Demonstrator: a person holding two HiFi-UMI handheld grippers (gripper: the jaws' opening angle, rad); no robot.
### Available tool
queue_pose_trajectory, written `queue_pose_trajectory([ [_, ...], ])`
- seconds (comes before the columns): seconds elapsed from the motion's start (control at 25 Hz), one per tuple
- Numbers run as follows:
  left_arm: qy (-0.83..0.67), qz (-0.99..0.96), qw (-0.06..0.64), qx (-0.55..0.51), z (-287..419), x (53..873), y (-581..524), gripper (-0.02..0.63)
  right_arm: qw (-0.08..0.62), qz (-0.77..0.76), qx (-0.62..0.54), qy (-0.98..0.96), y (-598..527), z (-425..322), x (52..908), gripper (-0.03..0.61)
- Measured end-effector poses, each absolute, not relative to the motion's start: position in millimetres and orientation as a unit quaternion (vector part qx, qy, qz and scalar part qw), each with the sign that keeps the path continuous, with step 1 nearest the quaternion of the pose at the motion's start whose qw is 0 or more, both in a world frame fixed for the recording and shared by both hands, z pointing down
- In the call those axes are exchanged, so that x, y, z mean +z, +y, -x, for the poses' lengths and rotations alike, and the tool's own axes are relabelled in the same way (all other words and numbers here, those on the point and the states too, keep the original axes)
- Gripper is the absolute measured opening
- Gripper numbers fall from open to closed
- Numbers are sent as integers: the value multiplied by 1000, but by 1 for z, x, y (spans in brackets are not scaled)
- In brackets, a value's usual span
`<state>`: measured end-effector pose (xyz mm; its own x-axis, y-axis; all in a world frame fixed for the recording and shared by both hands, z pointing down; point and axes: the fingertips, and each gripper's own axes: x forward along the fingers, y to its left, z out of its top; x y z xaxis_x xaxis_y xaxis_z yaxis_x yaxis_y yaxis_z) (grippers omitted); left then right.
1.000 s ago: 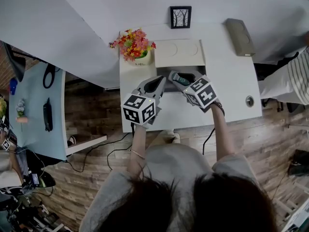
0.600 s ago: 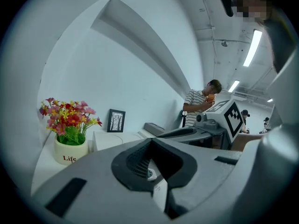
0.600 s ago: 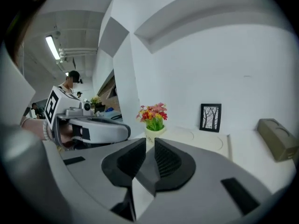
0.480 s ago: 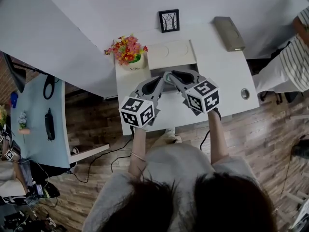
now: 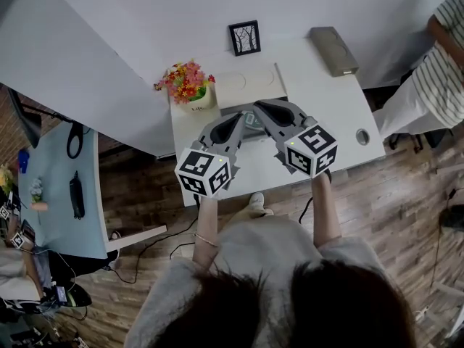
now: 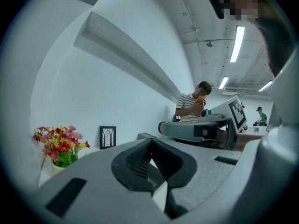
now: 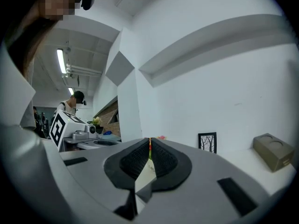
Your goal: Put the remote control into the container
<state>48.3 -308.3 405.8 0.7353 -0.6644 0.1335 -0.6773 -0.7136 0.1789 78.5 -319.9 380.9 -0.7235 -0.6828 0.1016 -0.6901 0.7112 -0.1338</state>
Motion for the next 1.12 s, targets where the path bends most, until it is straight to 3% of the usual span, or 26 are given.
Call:
queue_pose_trajectory([
  [1.12,-349,-935,54,17,-64,365,-266,3,-10,-387,20,-922,-276,-98,347,-2],
])
